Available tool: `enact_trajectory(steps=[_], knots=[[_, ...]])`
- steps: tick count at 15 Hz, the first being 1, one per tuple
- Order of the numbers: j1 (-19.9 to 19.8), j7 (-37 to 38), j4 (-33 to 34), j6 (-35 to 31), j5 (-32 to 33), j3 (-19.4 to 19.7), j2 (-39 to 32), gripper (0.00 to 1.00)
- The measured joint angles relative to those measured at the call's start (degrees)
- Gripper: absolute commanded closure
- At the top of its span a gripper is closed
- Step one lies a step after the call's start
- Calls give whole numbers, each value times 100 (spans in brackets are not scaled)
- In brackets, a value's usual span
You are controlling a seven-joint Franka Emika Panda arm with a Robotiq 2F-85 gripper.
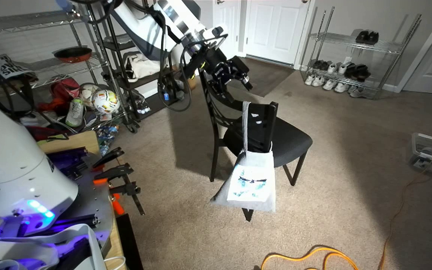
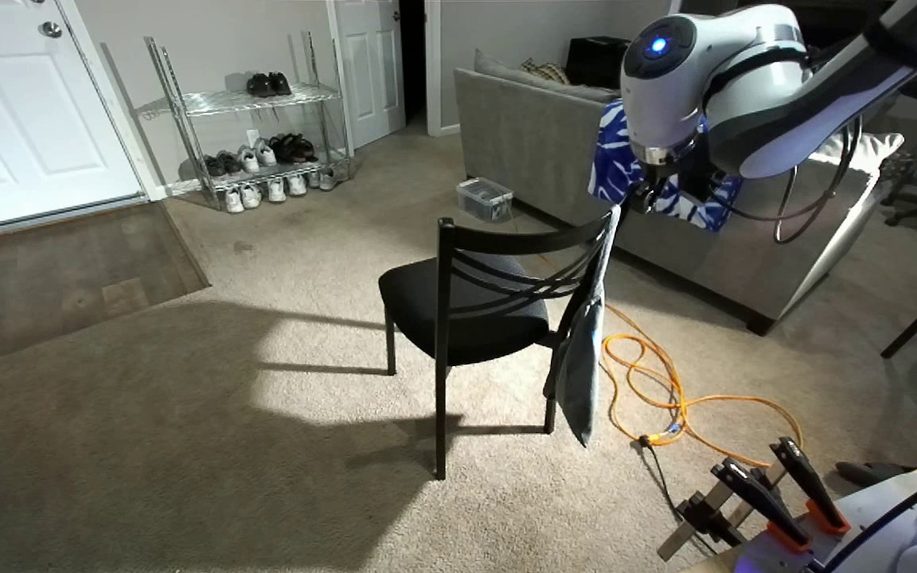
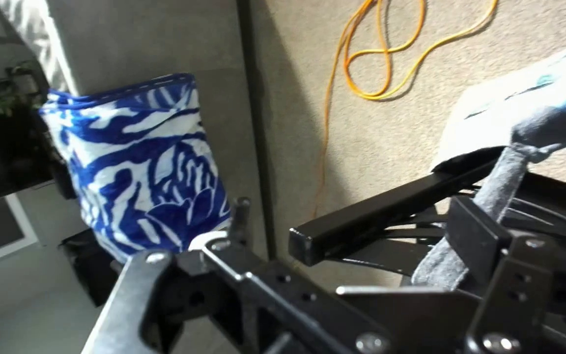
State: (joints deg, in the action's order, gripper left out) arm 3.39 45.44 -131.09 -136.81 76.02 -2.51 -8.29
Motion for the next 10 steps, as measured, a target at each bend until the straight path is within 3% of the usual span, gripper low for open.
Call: enact_trajectory(steps=[4,10], knots=[[348,1328,-29,1042,1480,-137,-272,0],[545,2133,-98,2126,2115,-386,-1012,0]])
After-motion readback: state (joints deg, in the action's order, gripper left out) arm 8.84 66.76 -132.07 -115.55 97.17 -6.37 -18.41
